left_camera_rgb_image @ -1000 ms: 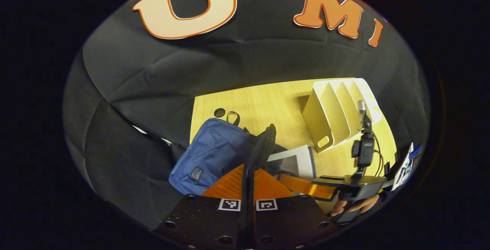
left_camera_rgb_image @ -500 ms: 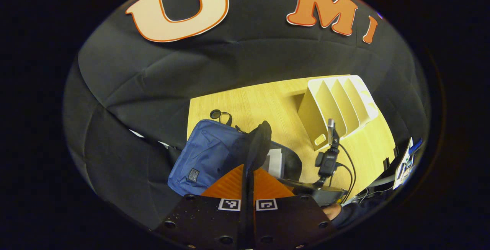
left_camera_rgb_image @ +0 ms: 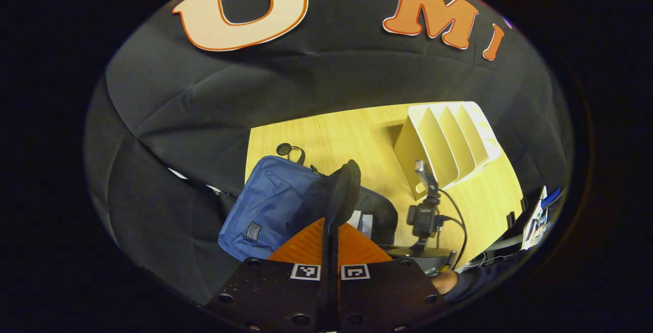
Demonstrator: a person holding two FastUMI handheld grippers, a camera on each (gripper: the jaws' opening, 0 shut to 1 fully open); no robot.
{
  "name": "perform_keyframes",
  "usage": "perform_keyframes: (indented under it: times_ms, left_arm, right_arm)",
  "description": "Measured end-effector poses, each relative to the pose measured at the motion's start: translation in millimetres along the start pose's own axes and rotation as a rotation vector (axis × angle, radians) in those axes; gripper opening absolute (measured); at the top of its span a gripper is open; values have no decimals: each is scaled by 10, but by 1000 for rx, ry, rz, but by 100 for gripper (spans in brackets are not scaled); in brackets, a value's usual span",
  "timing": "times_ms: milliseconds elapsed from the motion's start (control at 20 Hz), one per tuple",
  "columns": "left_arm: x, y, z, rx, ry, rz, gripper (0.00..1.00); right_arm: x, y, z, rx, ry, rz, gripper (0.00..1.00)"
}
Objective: Open the schoolbag, grab two books from the bookshelf and put them into the schoolbag.
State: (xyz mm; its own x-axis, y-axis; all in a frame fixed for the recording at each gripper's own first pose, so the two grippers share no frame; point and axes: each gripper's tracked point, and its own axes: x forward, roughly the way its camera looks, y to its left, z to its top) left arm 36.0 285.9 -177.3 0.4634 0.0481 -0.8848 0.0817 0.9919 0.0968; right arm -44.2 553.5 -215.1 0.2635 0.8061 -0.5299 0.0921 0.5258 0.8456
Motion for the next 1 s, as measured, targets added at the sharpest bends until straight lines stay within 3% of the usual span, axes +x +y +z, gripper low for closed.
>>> perform_keyframes:
  times_ms: [100,350,650,800,1000]
  left_arm:
    - [13,-26,1,-7,-9,-1,0]
    - [58,-124,-75,5,-20,18,0]
    - [181,-398,-219,12,-40,54,1]
    - [276,-532,-288,20,-59,78,6]
    - [347,-738,-348,17,-94,120,6]
  right_arm:
    - [-247,-34,157,-43,-38,-21,94]
    - [-871,-243,673,-152,-192,-59,95]
    - [-1855,-366,1616,-261,-457,-90,95]
    - [-2419,-456,2019,-365,-594,-146,94]
    - [-3179,-535,2344,-515,-729,-214,94]
